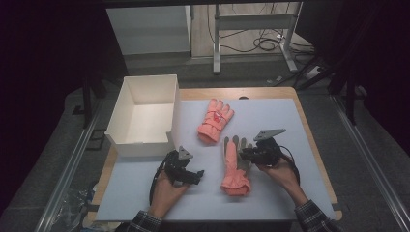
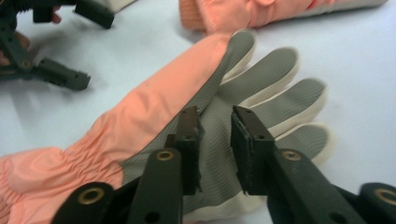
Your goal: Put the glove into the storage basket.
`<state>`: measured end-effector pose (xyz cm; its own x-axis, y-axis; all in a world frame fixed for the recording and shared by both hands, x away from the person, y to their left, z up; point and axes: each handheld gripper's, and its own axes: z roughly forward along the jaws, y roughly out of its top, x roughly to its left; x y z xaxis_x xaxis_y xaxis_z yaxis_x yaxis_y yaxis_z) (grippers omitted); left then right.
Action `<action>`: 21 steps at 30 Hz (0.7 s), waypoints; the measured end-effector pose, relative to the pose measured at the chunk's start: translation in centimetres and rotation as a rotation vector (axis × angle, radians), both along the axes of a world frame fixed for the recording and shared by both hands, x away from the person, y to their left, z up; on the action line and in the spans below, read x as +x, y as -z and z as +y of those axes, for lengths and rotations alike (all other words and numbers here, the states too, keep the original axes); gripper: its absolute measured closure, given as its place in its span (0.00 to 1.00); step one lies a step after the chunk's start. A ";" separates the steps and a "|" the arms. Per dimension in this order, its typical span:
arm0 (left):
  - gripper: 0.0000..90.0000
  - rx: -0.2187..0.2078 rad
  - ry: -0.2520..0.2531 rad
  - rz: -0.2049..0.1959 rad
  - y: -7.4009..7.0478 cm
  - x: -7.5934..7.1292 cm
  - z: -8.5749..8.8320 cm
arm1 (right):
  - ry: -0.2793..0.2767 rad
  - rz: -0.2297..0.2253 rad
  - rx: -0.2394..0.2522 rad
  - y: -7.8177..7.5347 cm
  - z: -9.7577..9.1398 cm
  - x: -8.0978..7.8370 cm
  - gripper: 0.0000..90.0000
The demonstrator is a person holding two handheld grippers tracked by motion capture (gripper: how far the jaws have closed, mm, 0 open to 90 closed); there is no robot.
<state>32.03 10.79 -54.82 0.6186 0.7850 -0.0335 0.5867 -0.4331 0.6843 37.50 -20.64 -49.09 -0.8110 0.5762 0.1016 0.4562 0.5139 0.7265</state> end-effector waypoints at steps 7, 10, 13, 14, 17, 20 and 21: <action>0.02 -0.001 -0.002 0.000 0.0 0.0 0.0 | 0.038 -0.032 0.007 -1.5 0.8 1.5 0.67; 0.02 0.000 0.000 -0.002 0.0 0.0 0.0 | 0.064 -0.034 0.021 -2.0 1.3 2.7 0.62; 0.02 0.000 -0.001 -0.001 0.0 0.0 0.0 | 0.083 -0.022 0.031 -2.3 1.9 4.0 0.55; 0.02 -0.002 -0.002 0.000 0.0 0.0 0.0 | 0.090 -0.024 0.036 -2.4 2.2 4.4 0.53; 0.02 -0.001 -0.001 0.000 0.0 0.0 0.0 | 0.104 -0.017 0.049 -2.7 2.9 5.6 0.50; 0.02 -0.001 -0.001 0.000 0.0 0.0 0.0 | 0.109 -0.016 0.054 -2.9 3.8 6.7 0.49; 0.02 -0.001 -0.001 0.000 0.0 0.0 0.0 | 0.110 -0.020 0.049 -2.9 4.1 7.1 0.49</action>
